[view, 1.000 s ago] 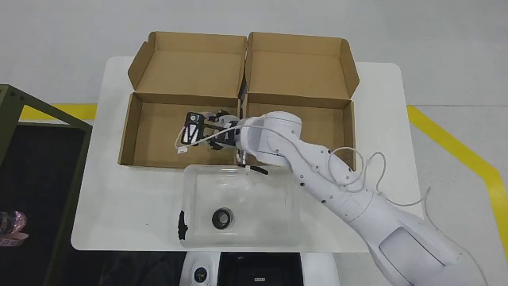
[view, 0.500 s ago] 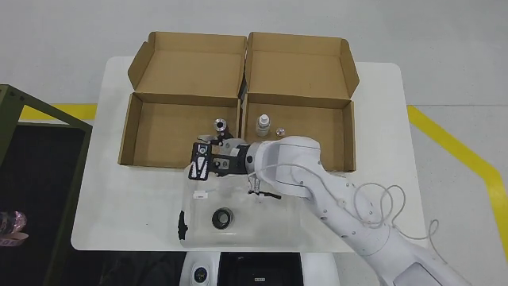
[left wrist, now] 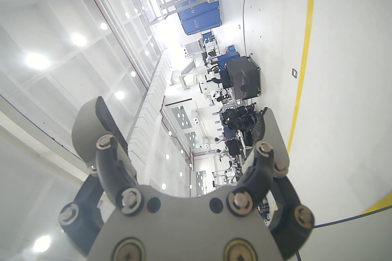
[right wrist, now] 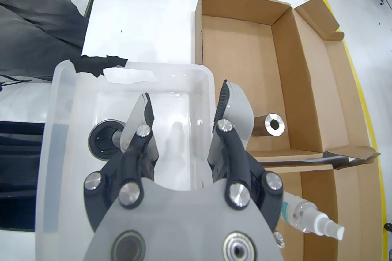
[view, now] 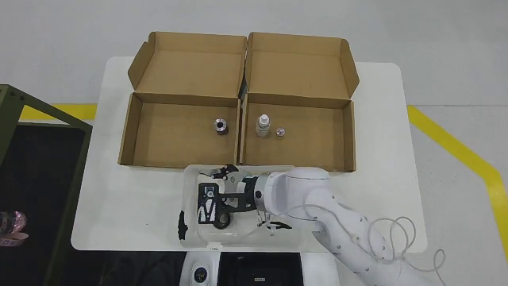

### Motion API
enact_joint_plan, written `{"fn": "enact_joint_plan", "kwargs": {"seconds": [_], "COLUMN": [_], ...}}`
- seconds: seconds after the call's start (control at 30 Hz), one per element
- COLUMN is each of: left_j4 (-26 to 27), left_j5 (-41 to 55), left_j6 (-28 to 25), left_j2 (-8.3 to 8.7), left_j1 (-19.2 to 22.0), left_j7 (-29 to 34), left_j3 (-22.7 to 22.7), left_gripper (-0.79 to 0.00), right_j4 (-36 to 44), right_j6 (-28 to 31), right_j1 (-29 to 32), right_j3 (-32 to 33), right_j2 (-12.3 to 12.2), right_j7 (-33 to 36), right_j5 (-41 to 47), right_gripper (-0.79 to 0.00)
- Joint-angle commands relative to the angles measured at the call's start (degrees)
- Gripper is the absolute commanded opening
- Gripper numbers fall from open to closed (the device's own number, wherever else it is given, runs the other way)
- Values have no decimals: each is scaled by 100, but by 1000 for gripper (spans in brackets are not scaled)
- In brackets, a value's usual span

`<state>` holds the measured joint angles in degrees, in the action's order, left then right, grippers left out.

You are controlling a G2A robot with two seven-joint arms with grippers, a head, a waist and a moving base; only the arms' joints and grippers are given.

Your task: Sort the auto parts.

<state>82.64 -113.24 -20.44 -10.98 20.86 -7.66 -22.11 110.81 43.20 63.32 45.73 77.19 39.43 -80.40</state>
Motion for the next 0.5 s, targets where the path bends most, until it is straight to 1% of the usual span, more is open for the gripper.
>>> {"fn": "enact_joint_plan", "kwargs": {"seconds": [0.0,0.27,0.43,0.47], "left_j4": [0,0,0,0], "left_j5": [0,0,0,0], "left_j6": [0,0,0,0], "left_j2": [0,0,0,0], "left_j1": [0,0,0,0], "left_j7": [0,0,0,0], "left_j3": [0,0,0,0], "left_gripper": [0,0,0,0], "right_j4": [66,201,233,229], "right_j6": [80,487,688,697], "right_j1": [91,466,672,695], "right_j3": [36,108,53,48], "right_j2": [-35,-175,-242,-252], "right_j7": [0,10,-8,-16], "right_j5": [-43,-106,-83,-84], "right_gripper": [-397,-376,-320,-286]}}
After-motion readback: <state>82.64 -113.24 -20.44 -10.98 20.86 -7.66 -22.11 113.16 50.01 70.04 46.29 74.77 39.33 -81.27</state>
